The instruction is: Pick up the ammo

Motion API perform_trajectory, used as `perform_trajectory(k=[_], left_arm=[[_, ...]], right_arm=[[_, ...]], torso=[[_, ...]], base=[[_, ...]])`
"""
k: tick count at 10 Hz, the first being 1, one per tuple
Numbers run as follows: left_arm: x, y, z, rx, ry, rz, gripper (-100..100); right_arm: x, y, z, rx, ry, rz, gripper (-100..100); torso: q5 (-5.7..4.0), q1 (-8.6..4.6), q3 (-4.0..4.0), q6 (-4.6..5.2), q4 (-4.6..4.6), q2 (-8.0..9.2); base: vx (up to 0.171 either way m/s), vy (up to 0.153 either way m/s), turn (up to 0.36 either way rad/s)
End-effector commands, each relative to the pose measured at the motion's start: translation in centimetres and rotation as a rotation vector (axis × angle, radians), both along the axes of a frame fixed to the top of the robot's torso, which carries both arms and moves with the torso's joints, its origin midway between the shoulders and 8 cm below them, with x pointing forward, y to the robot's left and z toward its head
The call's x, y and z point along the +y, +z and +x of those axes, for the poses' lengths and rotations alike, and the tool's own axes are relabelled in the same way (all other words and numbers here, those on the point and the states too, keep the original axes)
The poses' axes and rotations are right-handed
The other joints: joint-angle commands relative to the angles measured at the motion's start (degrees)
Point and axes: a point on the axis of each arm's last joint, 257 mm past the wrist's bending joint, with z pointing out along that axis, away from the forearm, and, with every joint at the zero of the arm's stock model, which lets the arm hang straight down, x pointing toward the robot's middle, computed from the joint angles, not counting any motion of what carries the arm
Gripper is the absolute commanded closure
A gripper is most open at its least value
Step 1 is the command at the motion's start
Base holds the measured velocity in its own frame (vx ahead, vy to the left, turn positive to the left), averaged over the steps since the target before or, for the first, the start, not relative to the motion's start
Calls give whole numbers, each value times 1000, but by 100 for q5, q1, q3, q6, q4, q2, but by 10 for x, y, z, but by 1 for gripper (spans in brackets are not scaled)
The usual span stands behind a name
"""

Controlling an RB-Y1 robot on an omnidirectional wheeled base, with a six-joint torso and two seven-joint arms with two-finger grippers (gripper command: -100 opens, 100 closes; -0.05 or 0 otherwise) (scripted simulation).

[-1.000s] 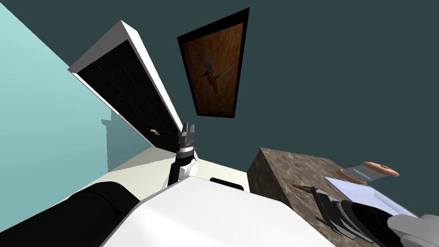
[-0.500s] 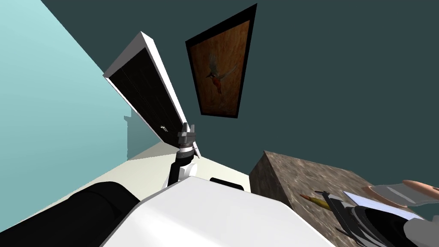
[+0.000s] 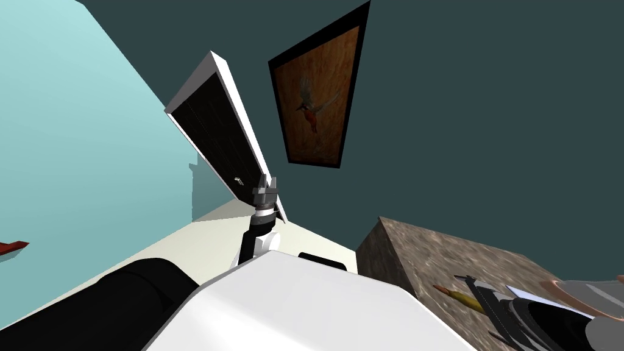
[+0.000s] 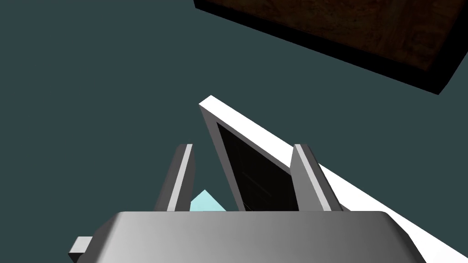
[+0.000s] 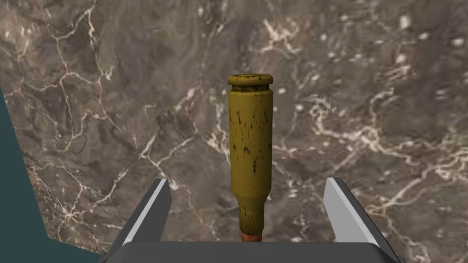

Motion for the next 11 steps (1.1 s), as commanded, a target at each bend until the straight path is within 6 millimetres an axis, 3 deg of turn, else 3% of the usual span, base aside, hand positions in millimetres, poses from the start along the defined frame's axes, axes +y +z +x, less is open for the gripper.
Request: perform_trajectory(k=[1,3,5,6,10,11], left_arm=[[0,0,0,0,0,0,0],[0,0,0,0,0,0,0],[0,0,0,0,0,0,0],[0,0,0,0,0,0,0],[0,0,0,0,0,0,0],[0,0,0,0,0,0,0]], right_arm=[[-6,-5,-10,-3,-10,0,-100],[-16,-14,-26,-5,-31,-1,-100],[-19,-14,-27,-4,-33,-1,-100],[-19,-14,-28,-5,-32,-1,100],[-19,-14,-27,-5,-32,-1,100],[-19,-14,-27,-5,-32,-1,0]], torso=[[0,0,0,0,0,0],[1,4,-2,2,-1,-4],[1,2,-4,2,-1,-6],[1,-1,-2,3,-1,-2],[-2,-6,0,2,-1,1],[-2,-6,0,2,-1,1]], base=[[21,21,95],[28,23,85],[20,9,54],[0,0,0],[0,0,0],[0,0,0]])
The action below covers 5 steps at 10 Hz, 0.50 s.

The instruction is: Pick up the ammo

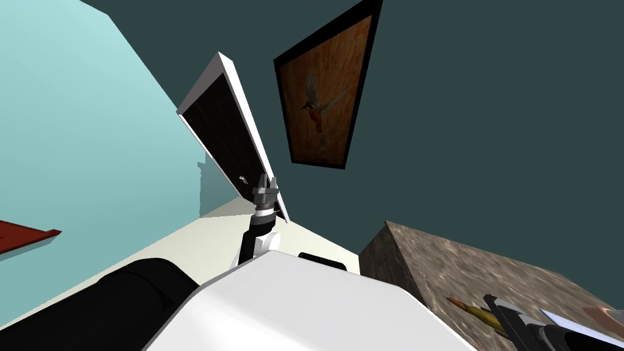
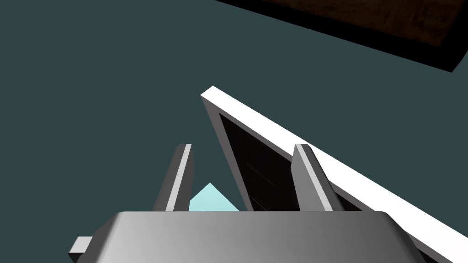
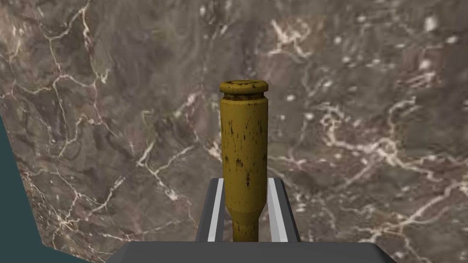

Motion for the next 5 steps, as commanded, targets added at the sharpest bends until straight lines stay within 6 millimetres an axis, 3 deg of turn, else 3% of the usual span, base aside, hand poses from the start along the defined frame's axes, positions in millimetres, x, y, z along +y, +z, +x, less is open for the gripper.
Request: perform_trajectory(k=[1,5], left_arm=[[0,0,0,0,0,0,0],[0,0,0,0,0,0,0]], right_arm=[[8,4,10,2,11,1,100],[25,17,33,6,44,2,100]], torso=[[0,0,0,0,0,0],[1,-4,6,2,2,10]], base=[[-19,-13,-133],[-23,-20,-90]])
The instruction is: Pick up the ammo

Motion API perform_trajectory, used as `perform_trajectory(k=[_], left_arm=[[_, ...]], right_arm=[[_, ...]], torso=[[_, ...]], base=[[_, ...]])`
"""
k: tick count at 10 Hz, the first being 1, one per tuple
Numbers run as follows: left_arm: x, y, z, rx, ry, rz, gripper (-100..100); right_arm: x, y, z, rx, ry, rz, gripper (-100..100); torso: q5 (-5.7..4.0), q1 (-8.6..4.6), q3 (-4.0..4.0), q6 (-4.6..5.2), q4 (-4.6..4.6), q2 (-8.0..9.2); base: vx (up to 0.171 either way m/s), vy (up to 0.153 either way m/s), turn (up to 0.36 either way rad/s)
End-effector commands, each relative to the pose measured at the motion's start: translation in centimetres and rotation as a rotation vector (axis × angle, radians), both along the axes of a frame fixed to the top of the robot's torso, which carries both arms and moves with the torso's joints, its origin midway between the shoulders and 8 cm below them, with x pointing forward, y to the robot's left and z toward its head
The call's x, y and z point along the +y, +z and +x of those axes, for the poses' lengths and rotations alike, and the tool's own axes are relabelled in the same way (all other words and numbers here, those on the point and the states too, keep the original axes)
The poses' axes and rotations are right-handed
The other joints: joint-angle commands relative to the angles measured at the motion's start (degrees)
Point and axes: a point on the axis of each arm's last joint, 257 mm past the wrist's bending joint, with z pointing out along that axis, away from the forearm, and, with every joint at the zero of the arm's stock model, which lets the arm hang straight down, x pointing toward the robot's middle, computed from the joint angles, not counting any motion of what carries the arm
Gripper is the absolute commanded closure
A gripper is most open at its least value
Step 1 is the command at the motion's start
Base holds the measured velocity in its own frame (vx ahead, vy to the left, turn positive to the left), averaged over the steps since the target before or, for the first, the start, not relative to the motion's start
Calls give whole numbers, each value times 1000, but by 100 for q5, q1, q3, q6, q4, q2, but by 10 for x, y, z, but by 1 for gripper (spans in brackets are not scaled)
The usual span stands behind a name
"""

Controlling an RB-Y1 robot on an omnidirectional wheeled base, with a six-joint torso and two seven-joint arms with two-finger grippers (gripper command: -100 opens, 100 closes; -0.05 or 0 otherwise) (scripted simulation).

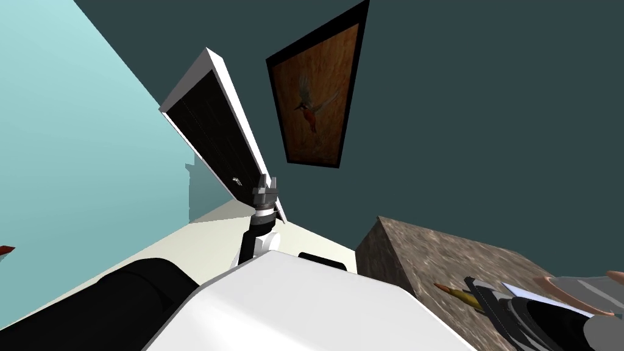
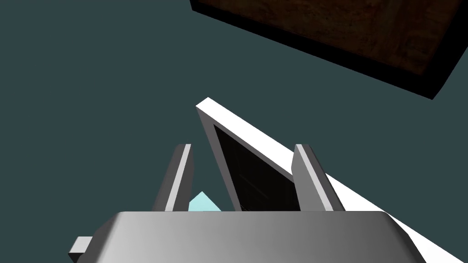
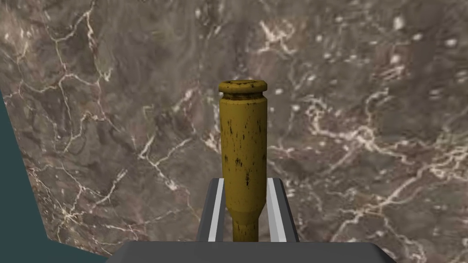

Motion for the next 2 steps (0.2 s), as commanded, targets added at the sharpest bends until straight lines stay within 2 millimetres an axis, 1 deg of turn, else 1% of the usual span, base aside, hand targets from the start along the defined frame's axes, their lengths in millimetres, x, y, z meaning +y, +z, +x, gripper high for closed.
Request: perform_trajectory(k=[1,2], left_arm=[[0,0,0,0,0,0,0],[0,0,0,0,0,0,0]], right_arm=[[0,0,0,0,0,0,100],[0,0,1,0,0,0,0]], torso=[[0,0,0,0,0,0],[-2,2,-1,-1,-1,-3]], base=[[-11,-7,-16],[0,0,0]])
